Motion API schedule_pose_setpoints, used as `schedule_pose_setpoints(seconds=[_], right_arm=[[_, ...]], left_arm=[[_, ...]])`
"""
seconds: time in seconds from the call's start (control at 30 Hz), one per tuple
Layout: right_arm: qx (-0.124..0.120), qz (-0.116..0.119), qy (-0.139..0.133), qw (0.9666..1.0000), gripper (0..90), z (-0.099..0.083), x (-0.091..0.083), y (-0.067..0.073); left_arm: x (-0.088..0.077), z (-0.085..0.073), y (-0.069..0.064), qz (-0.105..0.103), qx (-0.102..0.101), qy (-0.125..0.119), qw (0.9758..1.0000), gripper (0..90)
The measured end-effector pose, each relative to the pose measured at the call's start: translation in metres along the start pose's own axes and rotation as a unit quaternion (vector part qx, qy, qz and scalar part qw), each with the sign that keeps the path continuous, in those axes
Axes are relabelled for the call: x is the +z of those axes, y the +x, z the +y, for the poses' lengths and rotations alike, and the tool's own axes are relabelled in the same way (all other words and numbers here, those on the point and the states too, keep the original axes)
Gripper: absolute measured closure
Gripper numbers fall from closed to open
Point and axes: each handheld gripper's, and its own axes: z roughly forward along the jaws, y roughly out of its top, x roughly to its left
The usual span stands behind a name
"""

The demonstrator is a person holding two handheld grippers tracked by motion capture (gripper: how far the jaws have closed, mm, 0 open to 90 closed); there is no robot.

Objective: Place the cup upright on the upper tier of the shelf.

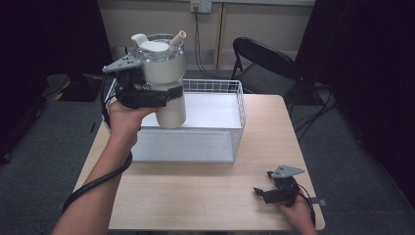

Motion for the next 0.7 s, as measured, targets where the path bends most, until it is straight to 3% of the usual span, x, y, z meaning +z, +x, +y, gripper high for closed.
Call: schedule_pose_setpoints(seconds=[0.7], right_arm=[[0.001,0.000,0.000,1.0000,13.4,0.000,0.000,0.000]], left_arm=[[0.010,0.004,0.017,0.025,0.000,0.000,0.9997,10.0]])
